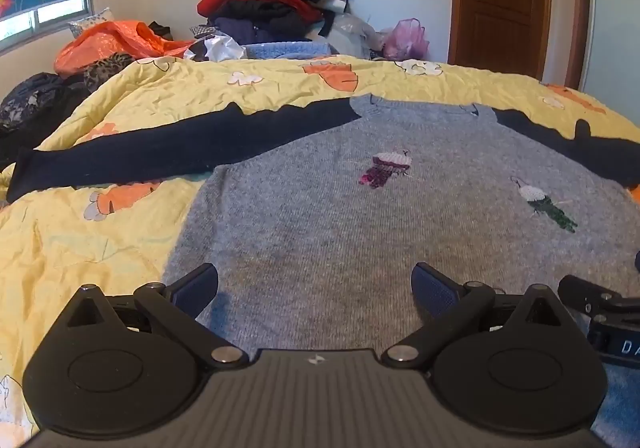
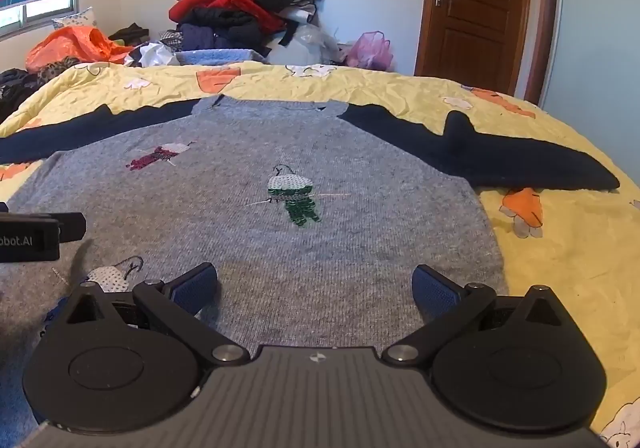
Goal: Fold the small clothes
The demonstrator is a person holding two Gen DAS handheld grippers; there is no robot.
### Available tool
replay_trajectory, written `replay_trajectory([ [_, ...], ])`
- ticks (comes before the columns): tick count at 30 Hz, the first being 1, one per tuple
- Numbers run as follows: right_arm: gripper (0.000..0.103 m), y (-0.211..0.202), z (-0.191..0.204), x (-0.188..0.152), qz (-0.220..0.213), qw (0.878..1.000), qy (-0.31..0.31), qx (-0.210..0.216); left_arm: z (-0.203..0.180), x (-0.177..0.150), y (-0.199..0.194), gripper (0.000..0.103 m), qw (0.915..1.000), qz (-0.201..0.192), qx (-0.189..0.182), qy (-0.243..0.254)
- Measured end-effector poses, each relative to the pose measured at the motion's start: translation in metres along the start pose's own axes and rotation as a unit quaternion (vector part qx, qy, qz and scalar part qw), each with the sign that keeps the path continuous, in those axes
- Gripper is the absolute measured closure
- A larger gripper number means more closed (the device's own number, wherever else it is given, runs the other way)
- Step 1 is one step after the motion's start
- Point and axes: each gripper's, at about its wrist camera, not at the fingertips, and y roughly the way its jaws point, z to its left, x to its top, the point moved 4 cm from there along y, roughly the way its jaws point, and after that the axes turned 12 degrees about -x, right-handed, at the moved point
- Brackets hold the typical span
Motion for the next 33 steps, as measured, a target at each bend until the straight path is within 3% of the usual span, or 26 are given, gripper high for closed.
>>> replay_trajectory([
  [2, 0.0, -0.001, 0.0, 0.001, -0.003, 1.0, 0.002, -0.003, 0.001, -0.008, -0.005, 0.0, 0.9999, -0.014, 0.002, 0.007],
  [16, 0.0, 0.001, -0.001, -0.002, 0.007, 1.0, 0.008, 0.018, -0.011, -0.003, -0.011, 0.0, 0.9995, 0.007, 0.028, 0.016],
  [33, 0.0, 0.0, -0.003, -0.004, 0.01, 1.0, 0.012, 0.02, -0.017, -0.008, -0.012, 0.0, 0.9993, 0.017, 0.025, 0.02],
])
